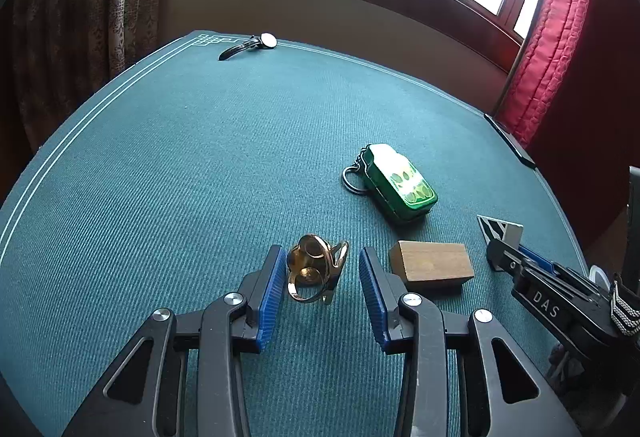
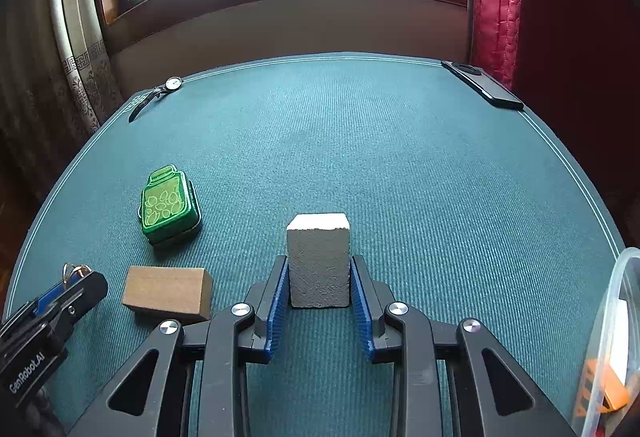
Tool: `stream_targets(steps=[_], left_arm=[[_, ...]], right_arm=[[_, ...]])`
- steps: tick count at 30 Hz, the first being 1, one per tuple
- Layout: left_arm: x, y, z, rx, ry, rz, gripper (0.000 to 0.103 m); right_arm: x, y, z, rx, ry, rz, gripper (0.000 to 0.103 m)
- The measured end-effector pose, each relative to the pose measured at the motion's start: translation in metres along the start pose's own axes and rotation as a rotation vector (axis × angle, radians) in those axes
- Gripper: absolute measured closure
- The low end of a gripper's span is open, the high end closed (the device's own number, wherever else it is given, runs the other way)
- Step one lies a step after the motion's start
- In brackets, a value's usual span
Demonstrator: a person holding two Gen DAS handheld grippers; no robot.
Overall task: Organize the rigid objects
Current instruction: 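Grasp the white striped triangular block with the right gripper while the left holds the ornament, then carry the white triangle into the bowl and release it while the left carries the ornament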
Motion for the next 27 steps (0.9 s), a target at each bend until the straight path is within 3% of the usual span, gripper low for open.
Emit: stream_targets(steps=[4,7,27], left_arm=[[0.001,0.000,0.001,-0.008,0.011,0.000,0.064],[0.001,0.001,0.003,-0.005,0.020,-0.004,0.078],[0.002,-0.029,0.024,-0.012,0.086,0.072,0.078]], right_arm=[[0.009,-0.009,0.006,-0.006,-0.004,0.004,0.071],[0.015,-0.015,0.008,-0.017,0.000,0.005,0.071],[0.039,-0.074,0.030,-0.086,0.040,0.063,0.072]])
Point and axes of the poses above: each gripper's, at about its wrist camera, not at the fingertips, and y roughly the way its jaws point, z to its right, x to its underside, the point moved 10 cm from there along y, roughly the way its jaws point, and after that the axes turned 2 degrees about z, right-handed, at the moved point
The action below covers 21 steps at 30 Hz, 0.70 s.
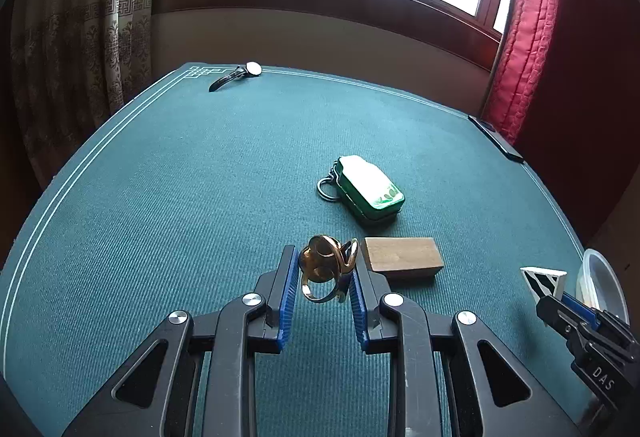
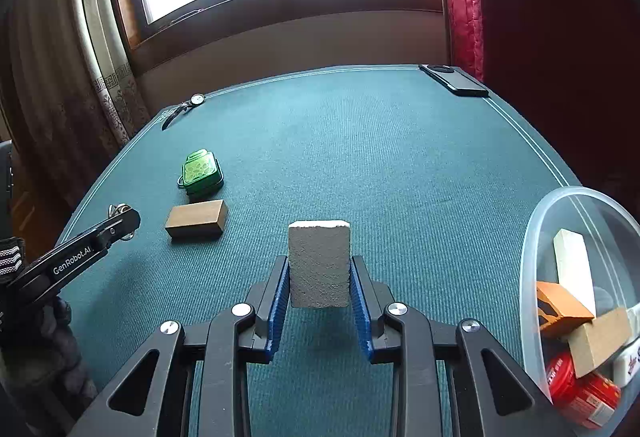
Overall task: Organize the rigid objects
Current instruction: 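Carry the white triangle into the bowl and release it while the left carries the ornament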
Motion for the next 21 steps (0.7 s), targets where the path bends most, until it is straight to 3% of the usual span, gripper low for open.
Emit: stream_targets(steps=[9,21], left_arm=[[0.012,-0.011,0.031,0.037,0.037,-0.012,0.078],[0.024,-0.021,0.070,0.089,0.079,-0.022,0.078]], right_arm=[[0.002,-0.027,0.023,0.005,0.036,0.029,0.072],[0.001,-0.064,0.085,0.112,0.108,0.092,0.072]])
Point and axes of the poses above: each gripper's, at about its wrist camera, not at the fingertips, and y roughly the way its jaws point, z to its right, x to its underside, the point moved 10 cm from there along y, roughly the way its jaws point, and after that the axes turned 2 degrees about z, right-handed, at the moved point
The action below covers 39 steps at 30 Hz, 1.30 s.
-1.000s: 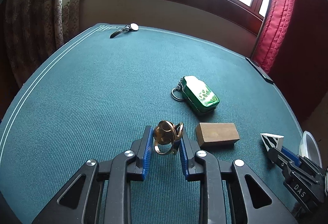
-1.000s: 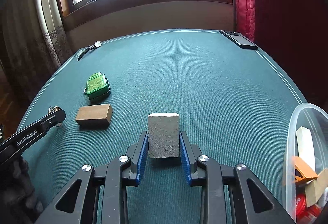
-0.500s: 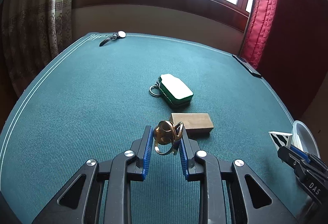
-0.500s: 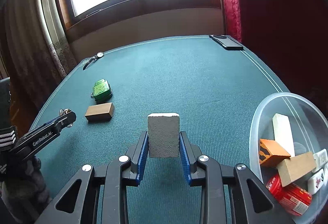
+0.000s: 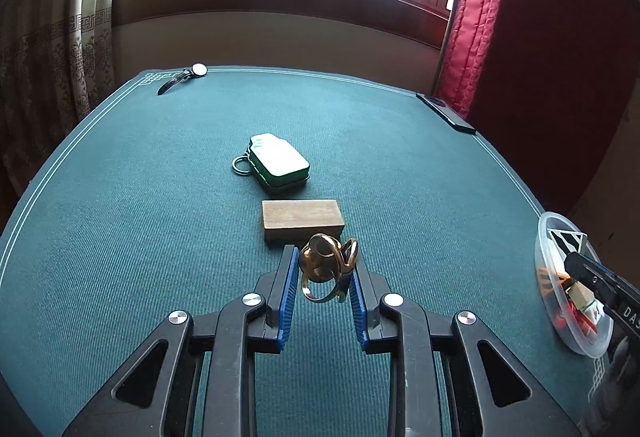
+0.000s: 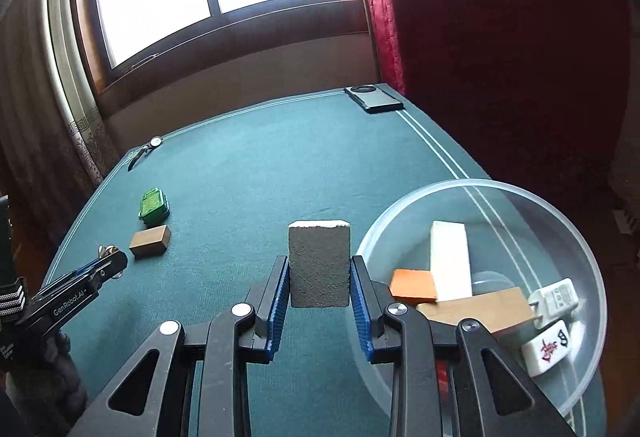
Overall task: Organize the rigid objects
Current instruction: 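Carry the white triangle into the bowl and release it while the left carries the ornament, then lower the brass ornament into the bowl with the left gripper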
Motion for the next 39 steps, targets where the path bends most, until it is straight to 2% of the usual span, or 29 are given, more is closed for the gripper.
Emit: stream_targets(steps=[7,9,10,11,20,26,39], left_arm=[[0.000,-0.004,0.021,0.022,0.020,-0.002,0.078],[0.000,-0.005,0.029,0.028,0.031,-0.002,0.078],[0.001,-0.006,0.033,0.030,0.037,-0.002,0.078],[0.001,-0.006,0.037,0.033,0.044,-0.003,0.078],[0.004,-0.004,0.084,0.067,0.122,-0.019,0.078],[0.008,-0.001,0.128,0.115,0.189,-0.037,0.078],[0.013,0.009,0.212,0.253,0.292,-0.085,0.078]], right_arm=[[-0.008,-0.007,0.051,0.083,0.058,0.033,0.071],[-0.011,-0.007,0.067,0.103,0.082,0.041,0.059],[-0.012,-0.008,0.074,0.110,0.098,0.048,0.043],[-0.013,-0.009,0.083,0.123,0.115,0.060,0.037],[0.005,-0.019,0.130,0.201,0.122,0.055,0.037],[0.015,-0.023,0.148,0.196,0.160,0.049,0.037],[0.014,-0.033,0.168,0.206,0.204,0.082,0.037]])
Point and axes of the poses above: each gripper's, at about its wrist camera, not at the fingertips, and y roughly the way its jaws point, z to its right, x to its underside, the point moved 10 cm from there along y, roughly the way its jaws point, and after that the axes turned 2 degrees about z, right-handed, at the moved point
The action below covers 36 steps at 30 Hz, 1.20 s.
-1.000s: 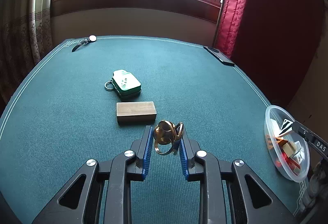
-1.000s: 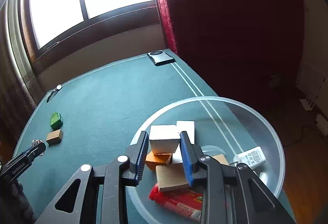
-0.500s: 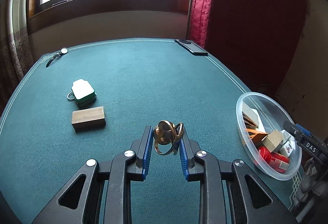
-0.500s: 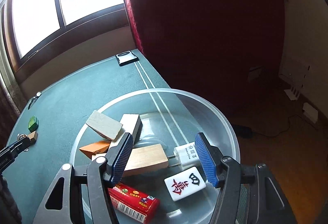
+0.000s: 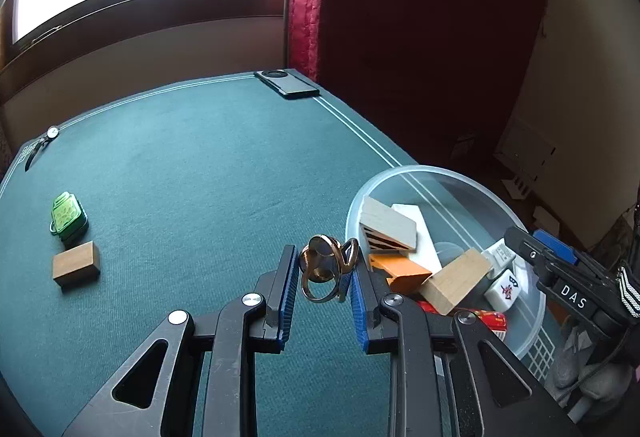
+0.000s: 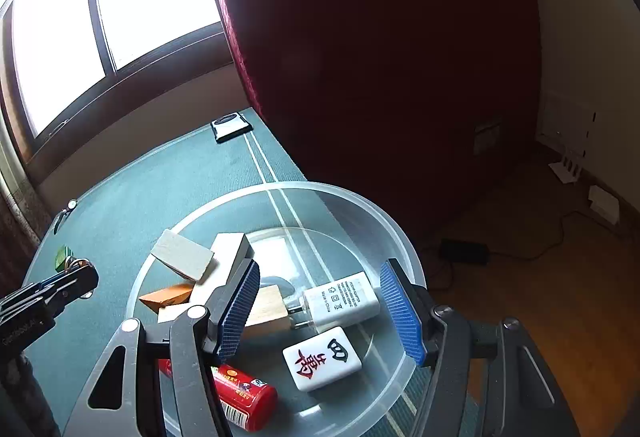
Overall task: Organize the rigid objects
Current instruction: 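Lower the brass ornament into the bowl with the left gripper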
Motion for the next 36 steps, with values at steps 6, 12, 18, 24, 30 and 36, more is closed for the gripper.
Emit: stream_targets(steps=[6,12,18,24,30,36], left_arm=[[-0.008,0.015,0.030,0.069,0.031,-0.018,0.078],[-0.012,0.030,0.056,0.124,0.059,-0.036,0.078],[-0.012,0.042,0.072,0.164,0.072,-0.057,0.078],[-0.010,0.046,0.086,0.226,0.073,-0.072,0.071],[-0.011,0.043,0.071,0.191,0.050,-0.059,0.070],[-0.014,0.041,0.051,0.140,0.032,-0.040,0.070]], right_arm=[[-0.001,-0.001,0.003,0.005,0.004,0.007,0.037],[-0.002,-0.003,0.007,0.005,0.018,0.009,0.036],[-0.005,-0.003,0.011,0.008,0.032,0.014,0.036],[-0.005,-0.001,0.012,0.011,0.037,0.012,0.036],[-0.004,-0.001,0.011,0.010,0.031,0.011,0.036],[-0.002,-0.001,0.008,0.012,0.018,0.011,0.036]])
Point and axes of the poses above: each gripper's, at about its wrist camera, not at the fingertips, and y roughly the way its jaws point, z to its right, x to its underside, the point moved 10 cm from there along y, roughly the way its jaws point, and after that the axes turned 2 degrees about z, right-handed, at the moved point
